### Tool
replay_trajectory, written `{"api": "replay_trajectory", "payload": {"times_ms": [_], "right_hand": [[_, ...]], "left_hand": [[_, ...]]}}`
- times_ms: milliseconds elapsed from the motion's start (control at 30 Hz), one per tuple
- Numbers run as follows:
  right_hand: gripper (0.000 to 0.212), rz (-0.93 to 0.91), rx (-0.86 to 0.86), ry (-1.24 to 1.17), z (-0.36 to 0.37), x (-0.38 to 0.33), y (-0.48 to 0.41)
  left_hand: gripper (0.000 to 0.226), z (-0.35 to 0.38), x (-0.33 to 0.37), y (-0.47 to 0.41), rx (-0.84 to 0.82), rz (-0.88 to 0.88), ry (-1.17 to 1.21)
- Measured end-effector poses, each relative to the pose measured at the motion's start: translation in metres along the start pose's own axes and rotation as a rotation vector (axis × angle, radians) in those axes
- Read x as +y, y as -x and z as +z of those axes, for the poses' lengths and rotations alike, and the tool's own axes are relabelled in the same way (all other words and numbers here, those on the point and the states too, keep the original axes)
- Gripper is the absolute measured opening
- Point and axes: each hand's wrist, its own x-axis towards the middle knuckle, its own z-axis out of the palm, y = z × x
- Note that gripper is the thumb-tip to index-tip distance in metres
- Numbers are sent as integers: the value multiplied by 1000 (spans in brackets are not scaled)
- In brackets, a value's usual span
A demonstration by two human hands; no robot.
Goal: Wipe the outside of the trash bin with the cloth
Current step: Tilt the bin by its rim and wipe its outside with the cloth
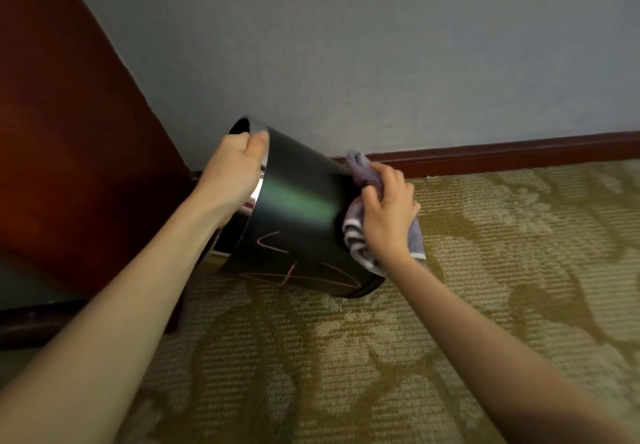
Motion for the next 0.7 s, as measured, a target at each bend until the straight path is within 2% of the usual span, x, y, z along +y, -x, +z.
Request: {"api": "replay_trajectory", "payload": {"times_ms": [133, 233, 367, 500, 600, 700], "right_hand": [[20, 249, 68, -225, -24, 9, -28], [19, 342, 106, -351, -44, 27, -40], [20, 353, 156, -346, -65, 54, -45], [20, 357, 196, -384, -84, 72, -47], [20, 347, 237, -363, -103, 84, -47], [20, 344, 279, -331, -122, 94, -48]], "left_hand": [[52, 6, 6, 13, -66, 78, -14], [47, 15, 17, 21, -104, 141, -15], [30, 38, 36, 29, -158, 143, -59], [17, 71, 60, 36, -290, 156, -43], [21, 100, 72, 43, -396, 203, -74], [37, 132, 82, 53, -459, 246, -129]]}}
